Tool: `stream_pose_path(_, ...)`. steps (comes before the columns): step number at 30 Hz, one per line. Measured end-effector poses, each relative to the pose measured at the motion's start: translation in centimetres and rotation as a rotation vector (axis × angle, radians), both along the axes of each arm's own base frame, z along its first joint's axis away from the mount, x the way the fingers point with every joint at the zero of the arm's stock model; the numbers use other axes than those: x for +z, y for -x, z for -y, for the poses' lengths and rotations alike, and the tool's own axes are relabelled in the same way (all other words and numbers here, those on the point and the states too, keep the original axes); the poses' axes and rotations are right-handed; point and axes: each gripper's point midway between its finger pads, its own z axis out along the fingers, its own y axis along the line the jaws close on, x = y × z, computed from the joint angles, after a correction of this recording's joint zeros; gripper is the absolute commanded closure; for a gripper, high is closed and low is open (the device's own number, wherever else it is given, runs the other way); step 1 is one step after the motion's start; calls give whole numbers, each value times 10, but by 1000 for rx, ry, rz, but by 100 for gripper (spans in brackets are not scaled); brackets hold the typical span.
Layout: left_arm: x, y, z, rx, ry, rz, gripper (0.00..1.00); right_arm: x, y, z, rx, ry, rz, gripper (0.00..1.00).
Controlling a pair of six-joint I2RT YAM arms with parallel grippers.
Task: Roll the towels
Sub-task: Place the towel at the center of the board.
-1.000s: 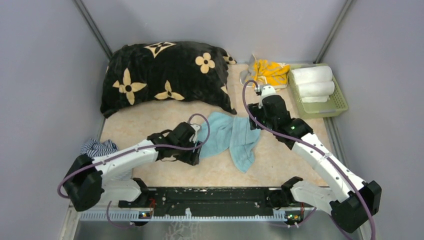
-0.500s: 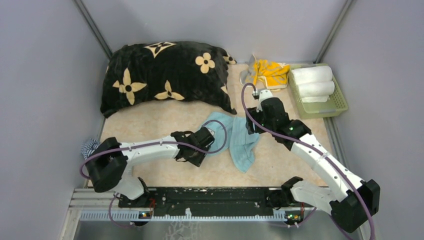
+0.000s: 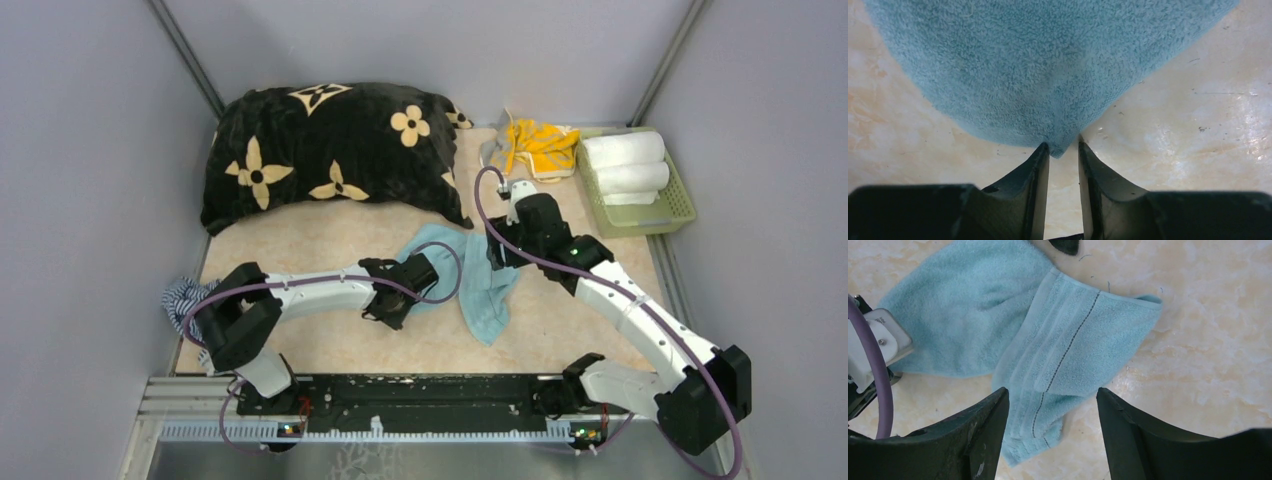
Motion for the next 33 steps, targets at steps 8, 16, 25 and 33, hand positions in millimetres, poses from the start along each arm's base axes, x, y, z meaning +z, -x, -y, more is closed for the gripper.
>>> stream_pose_path(8, 0, -4, -6, 33, -6, -8, 100, -20, -2, -13, 45, 9, -75, 35)
stream_pose_path(16, 11, -4, -7, 59, 33, -12, 100, -37, -26, -41, 49, 80, -124, 43)
stream_pose_path(25, 33, -11, -11, 98, 116, 18, 100, -54, -74, -68, -109, 118, -143, 55)
stream_pose_path(33, 30, -7, -13, 91, 131, -2, 100, -88, -94, -61, -303, 179, -167, 57)
